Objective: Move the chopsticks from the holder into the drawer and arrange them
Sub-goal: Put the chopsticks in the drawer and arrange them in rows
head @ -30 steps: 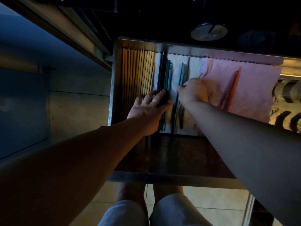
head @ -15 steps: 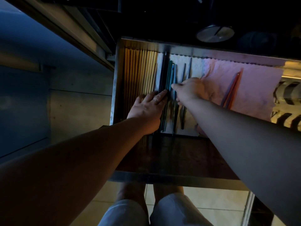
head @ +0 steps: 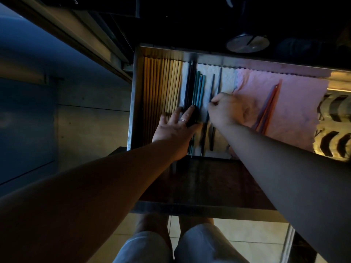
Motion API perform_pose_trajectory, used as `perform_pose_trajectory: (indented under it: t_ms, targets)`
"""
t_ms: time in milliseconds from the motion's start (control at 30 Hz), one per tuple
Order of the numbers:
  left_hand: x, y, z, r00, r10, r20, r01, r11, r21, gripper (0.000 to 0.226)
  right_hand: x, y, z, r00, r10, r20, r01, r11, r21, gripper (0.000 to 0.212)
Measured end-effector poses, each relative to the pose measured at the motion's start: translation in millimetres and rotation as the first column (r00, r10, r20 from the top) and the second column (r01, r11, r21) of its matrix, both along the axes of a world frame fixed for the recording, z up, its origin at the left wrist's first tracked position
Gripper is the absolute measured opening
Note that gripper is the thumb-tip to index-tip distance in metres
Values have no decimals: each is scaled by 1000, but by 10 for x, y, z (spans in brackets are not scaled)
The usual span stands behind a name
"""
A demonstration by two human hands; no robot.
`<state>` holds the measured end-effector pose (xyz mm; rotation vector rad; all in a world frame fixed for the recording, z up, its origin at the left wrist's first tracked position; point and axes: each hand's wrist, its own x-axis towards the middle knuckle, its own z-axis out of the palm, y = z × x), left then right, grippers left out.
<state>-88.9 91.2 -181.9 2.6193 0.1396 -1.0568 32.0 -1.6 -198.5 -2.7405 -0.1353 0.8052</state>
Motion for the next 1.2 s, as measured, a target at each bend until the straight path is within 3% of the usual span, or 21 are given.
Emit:
perform_pose_trajectory:
  t_ms: [233, 600, 767, 833, 933, 1200]
  targets:
    - [-21, 57, -13, 1000, 9, -10, -9, 1000, -8, 96, 16, -88, -43, 999, 2, 54, 0, 1000, -32, 32]
    - [-26, 51, -25, 999, 11, -31, -12, 1000, -14, 98, 84, 9, -47, 999, -23, -39, 23, 1000, 17, 21]
    - [-25, 30, -39, 999, 16, -38, -17, 1000, -16, 96, 39, 41, -97, 980, -119, -162, 134, 987, 84, 6]
    - [-32, 24, -56, 999, 16, -31, -17, 1000, -14, 96, 38, 25, -152, 972, -146, -182, 166, 981, 103, 13]
    - [-35, 25, -60, 1000, 10, -29, -11, 1000, -12, 96, 39, 22, -119, 967, -170, -188, 196, 972, 133, 22]
    - [58, -69, 28, 997, 70, 44, -71, 997, 27, 83, 87, -228, -49, 986, -132, -104, 147, 975, 164, 9]
